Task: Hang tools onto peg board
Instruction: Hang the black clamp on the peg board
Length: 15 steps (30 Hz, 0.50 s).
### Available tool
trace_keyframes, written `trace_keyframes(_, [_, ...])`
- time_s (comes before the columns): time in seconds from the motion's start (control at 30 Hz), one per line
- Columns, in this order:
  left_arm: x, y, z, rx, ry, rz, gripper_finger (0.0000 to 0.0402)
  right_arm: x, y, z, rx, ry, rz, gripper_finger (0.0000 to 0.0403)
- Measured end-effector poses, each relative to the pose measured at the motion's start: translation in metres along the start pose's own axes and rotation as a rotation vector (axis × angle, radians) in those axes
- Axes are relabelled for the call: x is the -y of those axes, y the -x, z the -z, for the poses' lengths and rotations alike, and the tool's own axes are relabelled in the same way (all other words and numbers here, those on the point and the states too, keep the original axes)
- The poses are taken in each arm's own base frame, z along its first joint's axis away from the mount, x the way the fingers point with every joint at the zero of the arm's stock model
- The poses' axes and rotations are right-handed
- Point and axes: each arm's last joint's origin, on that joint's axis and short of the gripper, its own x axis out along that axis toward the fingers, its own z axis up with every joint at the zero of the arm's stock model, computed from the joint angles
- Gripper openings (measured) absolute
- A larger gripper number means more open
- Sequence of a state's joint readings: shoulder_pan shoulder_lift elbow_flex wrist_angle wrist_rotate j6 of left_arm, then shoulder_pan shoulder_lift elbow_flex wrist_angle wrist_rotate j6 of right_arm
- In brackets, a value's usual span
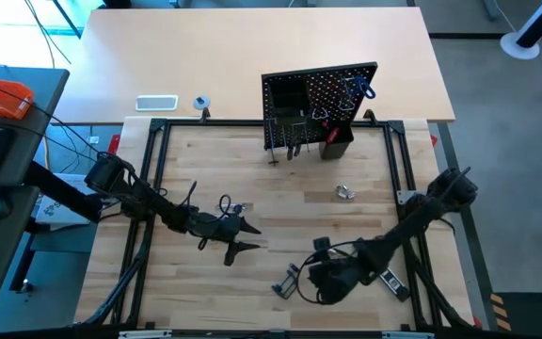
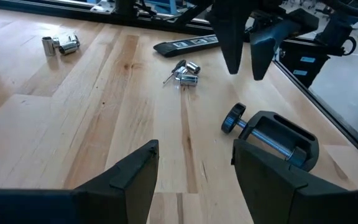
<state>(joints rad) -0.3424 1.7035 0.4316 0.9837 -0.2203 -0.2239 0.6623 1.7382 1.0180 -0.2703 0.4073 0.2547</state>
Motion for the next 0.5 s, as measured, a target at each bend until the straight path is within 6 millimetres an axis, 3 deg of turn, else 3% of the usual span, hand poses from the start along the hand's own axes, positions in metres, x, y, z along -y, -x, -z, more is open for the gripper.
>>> trace_keyframes(0.3, [0.000, 0.000, 0.000, 0.000, 0.003, 0.000, 0.0200, 0.027, -0.012, -0.013, 0.035, 0.070, -0.094, 0.0185])
trace_keyframes(0.5, [0.000, 0.000, 0.000, -0.001, 0.003, 0.000, 0.0200, 0.040, -0.031, -0.011, -0.001, 0.004, -0.206, 0.0185])
